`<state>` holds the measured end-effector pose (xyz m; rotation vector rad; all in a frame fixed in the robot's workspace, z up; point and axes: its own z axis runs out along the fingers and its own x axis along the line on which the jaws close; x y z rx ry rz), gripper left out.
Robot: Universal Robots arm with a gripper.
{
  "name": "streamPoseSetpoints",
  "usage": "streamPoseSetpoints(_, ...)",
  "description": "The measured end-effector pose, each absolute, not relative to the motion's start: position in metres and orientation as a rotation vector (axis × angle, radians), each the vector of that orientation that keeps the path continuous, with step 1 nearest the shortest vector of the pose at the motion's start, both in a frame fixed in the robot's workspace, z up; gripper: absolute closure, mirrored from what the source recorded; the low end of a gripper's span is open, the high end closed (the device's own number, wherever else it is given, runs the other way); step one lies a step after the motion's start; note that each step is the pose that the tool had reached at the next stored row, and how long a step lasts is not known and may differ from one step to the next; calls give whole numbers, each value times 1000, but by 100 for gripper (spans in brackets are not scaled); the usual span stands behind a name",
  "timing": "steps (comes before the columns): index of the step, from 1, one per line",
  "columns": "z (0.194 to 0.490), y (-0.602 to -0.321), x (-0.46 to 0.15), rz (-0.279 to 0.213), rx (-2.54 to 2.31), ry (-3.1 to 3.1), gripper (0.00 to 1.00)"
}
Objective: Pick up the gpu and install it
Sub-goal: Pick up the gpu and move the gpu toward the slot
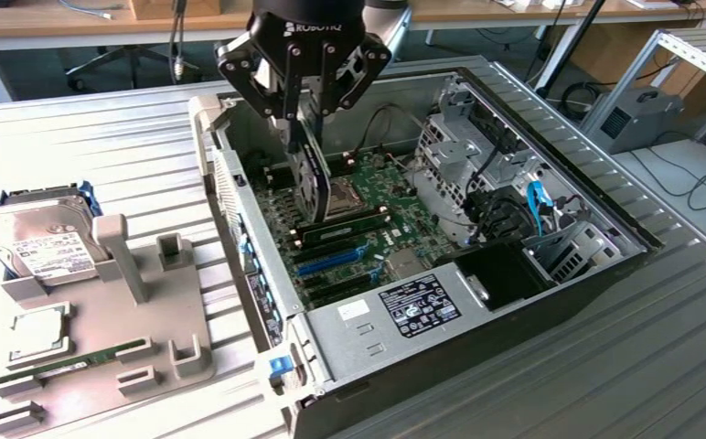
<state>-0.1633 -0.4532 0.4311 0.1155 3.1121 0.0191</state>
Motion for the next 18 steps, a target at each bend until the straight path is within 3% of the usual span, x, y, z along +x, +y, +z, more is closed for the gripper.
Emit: streamPoseSetpoints(18,431,-453,-148,18,116,3112,74)
